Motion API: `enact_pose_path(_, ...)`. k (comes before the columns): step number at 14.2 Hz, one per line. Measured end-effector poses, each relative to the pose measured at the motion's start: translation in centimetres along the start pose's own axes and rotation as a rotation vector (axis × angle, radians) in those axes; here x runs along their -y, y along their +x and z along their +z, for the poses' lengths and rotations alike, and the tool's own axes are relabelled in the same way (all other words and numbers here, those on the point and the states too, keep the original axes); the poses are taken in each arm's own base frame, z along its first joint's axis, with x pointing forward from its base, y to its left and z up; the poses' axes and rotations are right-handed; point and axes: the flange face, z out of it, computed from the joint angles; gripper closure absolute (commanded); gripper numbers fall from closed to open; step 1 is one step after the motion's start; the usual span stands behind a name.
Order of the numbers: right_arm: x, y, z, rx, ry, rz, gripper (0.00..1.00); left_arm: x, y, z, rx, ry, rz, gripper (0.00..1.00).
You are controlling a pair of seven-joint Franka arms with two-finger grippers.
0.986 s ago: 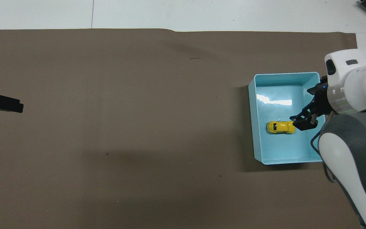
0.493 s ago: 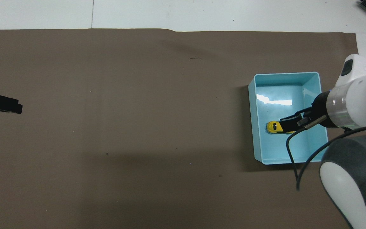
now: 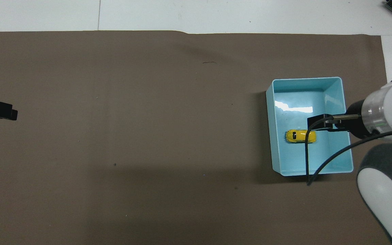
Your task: Wind up and store yellow beetle car
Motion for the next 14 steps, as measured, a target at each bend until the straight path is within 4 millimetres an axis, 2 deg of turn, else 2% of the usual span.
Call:
enact_pose_path(2,-1.7,0.4,-0.1,0.001,0.017,0.059,0.00,0.0,0.0,0.1,0.005,0.000,0.000,0.00)
enact_pose_path(3,-1.7,0.6,-0.4,-0.004,0.021,0.073,0.00,0.0,0.0,0.1,0.007,0.000,-0.001,0.00)
enact_pose_path(5,-1.4,0.9,-0.4,-0.005,0.022,0.081,0.00,0.0,-0.2,0.2,0.018,-0.001,-0.001,0.00)
enact_pose_path(7,-1.4,1.4,0.5,0.009,0.019,0.082,0.00,0.0,-0.2,0.3,0.026,-0.001,0.000,0.00)
enact_pose_path(10,-1.0,3.0,1.5,0.017,0.010,0.073,0.00,1.1,-0.6,0.3,0.043,-0.001,-0.024,0.00)
enact_pose_path(14,-0.7,4.1,1.2,0.003,0.004,0.039,0.00,0.9,-0.6,0.3,0.050,0.000,-0.023,0.00)
